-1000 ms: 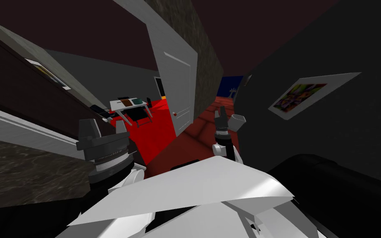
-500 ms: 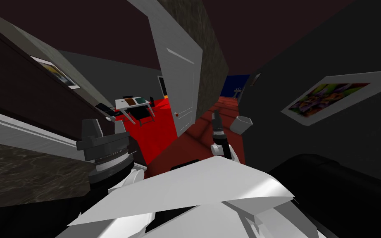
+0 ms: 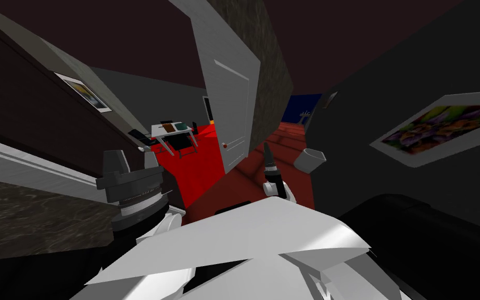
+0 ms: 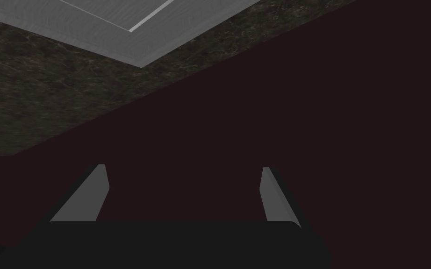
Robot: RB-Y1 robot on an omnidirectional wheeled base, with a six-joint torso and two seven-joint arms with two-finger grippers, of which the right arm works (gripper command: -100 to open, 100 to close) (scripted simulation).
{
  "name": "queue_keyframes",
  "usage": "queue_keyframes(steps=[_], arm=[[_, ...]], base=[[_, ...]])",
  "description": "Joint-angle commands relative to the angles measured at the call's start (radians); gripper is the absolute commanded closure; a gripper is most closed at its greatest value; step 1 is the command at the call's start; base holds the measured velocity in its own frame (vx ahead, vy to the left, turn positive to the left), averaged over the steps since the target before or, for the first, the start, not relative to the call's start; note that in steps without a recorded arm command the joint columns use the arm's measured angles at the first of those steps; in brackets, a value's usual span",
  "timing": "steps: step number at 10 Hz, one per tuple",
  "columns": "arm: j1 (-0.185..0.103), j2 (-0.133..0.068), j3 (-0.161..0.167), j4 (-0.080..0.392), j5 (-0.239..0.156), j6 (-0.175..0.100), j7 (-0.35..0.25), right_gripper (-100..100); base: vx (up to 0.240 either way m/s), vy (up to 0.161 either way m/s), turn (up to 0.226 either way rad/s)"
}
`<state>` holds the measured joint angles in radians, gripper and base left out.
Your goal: Push the door open
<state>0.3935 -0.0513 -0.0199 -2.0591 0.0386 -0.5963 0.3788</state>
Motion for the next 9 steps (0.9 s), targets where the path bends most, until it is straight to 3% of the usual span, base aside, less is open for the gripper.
queue_keyframes(steps=[1,7,8,9], arm=[[-0.01,-0.005,0.011,0.034,-0.002,-0.002,0.041,-100],[-0.059,-0.031,0.045,0.198,-0.017,-0.026,0.189,-100],[-0.059,-0.031,0.045,0.198,-0.017,-0.026,0.189,-100],[-0.067,-0.035,0.051,0.228,-0.02,-0.03,0.216,-100]], base=[[0.087,-0.007,0.111],[0.093,-0.025,0.103],[0.068,-0.011,0.035],[0.059,-0.01,0.071]])
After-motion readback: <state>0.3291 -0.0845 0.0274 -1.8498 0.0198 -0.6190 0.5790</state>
